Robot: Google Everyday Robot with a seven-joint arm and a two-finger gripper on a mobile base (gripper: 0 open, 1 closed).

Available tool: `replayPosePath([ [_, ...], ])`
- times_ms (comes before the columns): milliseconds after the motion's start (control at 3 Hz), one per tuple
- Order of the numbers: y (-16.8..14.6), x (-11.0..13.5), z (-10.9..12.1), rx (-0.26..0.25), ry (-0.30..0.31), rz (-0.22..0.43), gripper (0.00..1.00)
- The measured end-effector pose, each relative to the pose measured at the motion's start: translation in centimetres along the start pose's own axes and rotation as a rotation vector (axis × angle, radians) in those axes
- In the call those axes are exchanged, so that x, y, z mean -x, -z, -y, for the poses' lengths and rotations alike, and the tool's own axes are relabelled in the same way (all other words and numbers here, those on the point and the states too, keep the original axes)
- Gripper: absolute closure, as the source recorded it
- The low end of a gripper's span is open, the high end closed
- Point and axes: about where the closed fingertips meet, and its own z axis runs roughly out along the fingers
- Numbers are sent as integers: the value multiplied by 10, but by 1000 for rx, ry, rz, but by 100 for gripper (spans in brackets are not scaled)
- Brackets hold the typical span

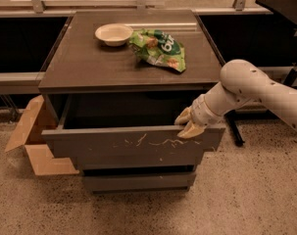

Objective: Open top drawer

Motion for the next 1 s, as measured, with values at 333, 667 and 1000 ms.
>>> replayPosePath([
  [333, 0, 0, 0, 0, 0, 0, 14],
  [667, -6, 0, -7, 37, 2, 8, 0],
  [1000, -9, 6, -35, 112, -5, 2, 4],
])
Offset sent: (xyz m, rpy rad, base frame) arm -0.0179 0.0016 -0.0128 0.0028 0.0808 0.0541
